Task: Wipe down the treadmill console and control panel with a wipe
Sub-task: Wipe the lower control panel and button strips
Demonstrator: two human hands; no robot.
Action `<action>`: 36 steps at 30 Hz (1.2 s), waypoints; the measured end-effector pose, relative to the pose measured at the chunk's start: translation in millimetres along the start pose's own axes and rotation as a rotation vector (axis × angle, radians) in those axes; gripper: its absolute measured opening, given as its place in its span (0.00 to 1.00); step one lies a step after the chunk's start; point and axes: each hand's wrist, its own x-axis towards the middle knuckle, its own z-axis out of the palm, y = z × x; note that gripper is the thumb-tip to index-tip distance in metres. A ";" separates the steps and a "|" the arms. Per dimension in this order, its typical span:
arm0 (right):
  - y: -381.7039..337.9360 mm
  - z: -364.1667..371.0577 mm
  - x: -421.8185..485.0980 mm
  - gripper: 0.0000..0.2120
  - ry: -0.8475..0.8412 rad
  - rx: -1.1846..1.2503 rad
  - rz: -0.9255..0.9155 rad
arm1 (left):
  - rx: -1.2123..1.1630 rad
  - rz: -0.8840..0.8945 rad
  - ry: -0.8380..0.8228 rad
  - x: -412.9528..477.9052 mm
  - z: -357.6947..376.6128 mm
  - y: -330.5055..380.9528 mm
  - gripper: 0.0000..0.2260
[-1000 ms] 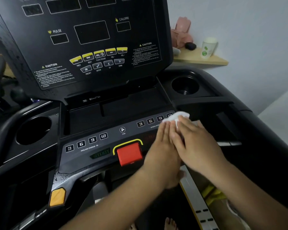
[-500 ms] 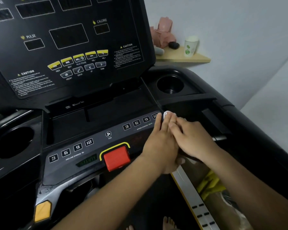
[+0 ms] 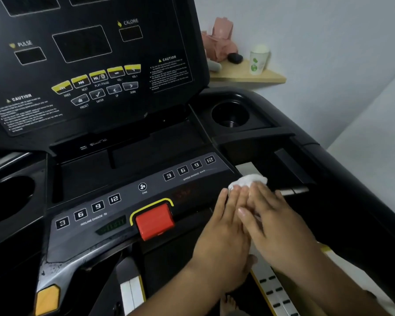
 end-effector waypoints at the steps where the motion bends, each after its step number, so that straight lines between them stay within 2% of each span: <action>1: -0.7 4.3 -8.7 0.37 0.043 -0.069 -0.022 | 0.002 0.000 0.010 -8.0 3.7 -1.2 0.40; 4: -5.5 10.5 -9.2 0.37 0.101 -0.144 -0.060 | 0.015 -0.028 0.015 -14.0 5.9 -9.2 0.38; 7: -14.7 4.5 5.2 0.41 0.073 -0.058 -0.112 | 0.045 -0.115 0.046 0.8 -4.8 -17.3 0.36; 11: -24.8 10.9 -11.1 0.37 0.025 -0.028 -0.148 | 0.022 -0.130 0.039 -10.6 -4.7 -20.7 0.34; 14: -15.0 21.5 -17.0 0.34 0.055 -0.140 -0.113 | 0.021 -0.115 -0.013 -27.4 -2.4 -25.5 0.35; 17: -8.7 11.6 18.7 0.35 0.079 -0.217 -0.113 | 0.080 -0.263 -0.017 -10.4 -14.7 -37.5 0.39; 19: -17.1 7.0 40.7 0.36 0.066 -0.220 -0.163 | 0.116 -0.293 -0.038 -1.7 -21.3 -39.1 0.39; 25: -29.5 21.5 8.9 0.33 0.027 -0.210 -0.299 | 0.040 -0.290 -0.075 -42.0 -11.3 -32.7 0.32; 31: -53.9 10.6 69.9 0.36 0.085 -0.230 -0.305 | 0.109 -0.406 -0.130 -8.6 -30.7 -57.9 0.40; 34: -56.0 18.4 46.0 0.34 0.046 -0.201 -0.408 | 0.075 -0.383 -0.084 -31.7 -17.1 -55.6 0.42; 36: -38.3 21.5 23.1 0.32 0.032 -0.223 -0.460 | 0.057 -0.345 -0.053 -58.3 -12.0 -52.0 0.47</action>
